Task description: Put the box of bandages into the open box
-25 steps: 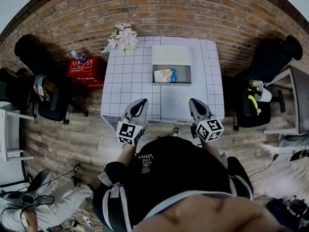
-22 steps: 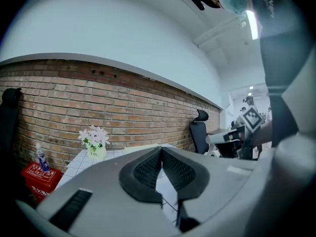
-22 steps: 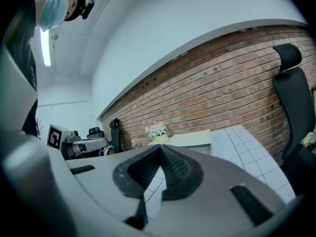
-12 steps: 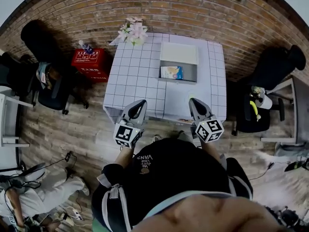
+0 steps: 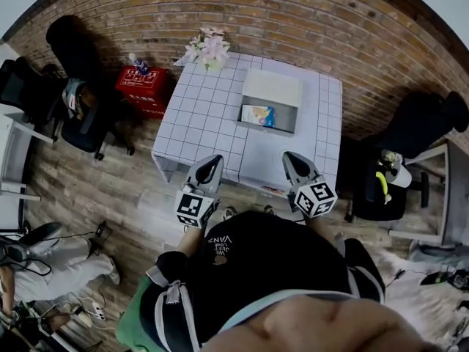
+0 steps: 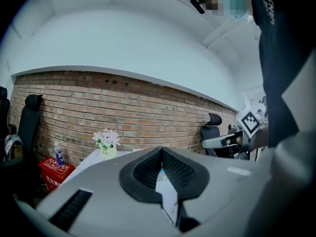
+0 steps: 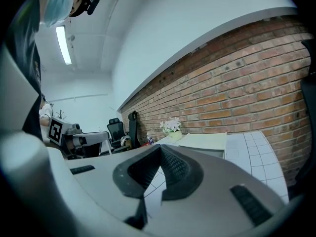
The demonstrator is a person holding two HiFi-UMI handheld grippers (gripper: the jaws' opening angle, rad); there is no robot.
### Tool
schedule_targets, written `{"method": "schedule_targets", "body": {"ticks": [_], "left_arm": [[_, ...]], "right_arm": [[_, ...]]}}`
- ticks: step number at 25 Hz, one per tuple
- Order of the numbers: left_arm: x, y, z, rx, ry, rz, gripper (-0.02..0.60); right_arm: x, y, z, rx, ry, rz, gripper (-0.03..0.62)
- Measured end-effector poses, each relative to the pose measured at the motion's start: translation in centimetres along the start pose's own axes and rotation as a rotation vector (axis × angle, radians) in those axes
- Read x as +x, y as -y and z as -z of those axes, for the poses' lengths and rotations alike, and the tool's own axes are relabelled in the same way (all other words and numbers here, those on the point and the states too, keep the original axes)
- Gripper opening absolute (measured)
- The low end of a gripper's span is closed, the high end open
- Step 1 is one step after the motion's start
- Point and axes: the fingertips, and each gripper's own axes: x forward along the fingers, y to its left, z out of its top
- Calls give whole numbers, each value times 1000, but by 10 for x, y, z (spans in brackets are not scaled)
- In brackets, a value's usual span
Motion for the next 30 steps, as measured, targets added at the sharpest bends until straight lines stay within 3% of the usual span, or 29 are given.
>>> {"method": "schedule_targets", "body": {"ticks": [17, 30], "left_arm": [[1, 23, 5, -12, -4, -107, 12], [4, 23, 6, -19, -1, -124, 12]], "right_arm": [[4, 20, 1, -23, -37, -89, -6], [6, 22, 2, -24, -52, -105, -6]]}}
